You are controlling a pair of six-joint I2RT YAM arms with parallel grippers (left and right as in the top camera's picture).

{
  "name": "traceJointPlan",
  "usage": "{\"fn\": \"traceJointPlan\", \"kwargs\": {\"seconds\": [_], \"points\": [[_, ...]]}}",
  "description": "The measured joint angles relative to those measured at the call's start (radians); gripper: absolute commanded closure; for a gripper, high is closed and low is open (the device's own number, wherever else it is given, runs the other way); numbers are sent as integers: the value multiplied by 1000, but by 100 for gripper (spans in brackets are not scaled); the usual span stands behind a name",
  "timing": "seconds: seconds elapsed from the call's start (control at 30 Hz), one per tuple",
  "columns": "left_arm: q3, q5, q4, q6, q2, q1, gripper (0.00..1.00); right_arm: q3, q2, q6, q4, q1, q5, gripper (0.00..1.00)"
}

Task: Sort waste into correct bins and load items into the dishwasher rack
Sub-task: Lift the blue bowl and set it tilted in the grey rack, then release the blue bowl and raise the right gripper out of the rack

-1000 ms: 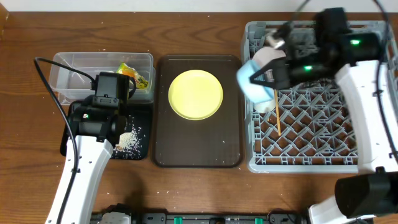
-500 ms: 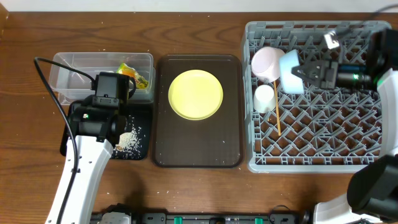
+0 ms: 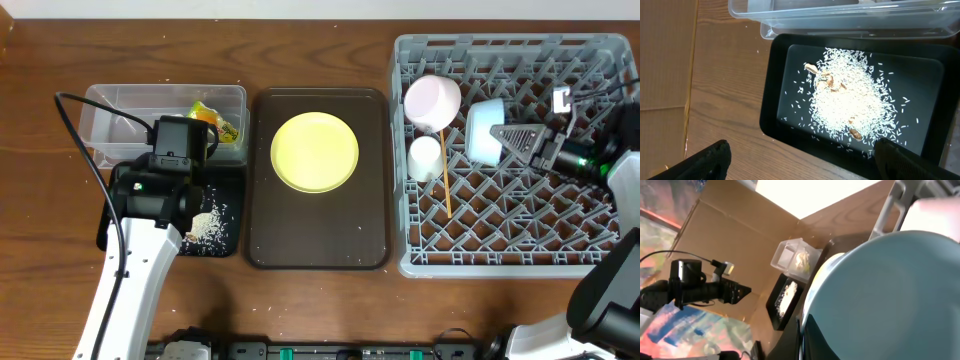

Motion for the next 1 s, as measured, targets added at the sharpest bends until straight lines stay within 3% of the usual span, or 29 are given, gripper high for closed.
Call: {"fn": "traceJointPlan", "kwargs": {"seconds": [0.47, 0.63, 0.8, 1.0], "points": [[0, 0, 0, 0, 0, 0, 6, -77, 0, 63, 94, 0, -18, 99], [0, 0, 0, 0, 0, 0, 6, -84, 0, 197, 416, 0, -34, 99], [0, 0, 0, 0, 0, 0, 6, -86, 0, 426, 785, 3, -58, 99], [0, 0, 0, 0, 0, 0, 6, -86, 1, 565, 864, 18, -64, 99]]}}
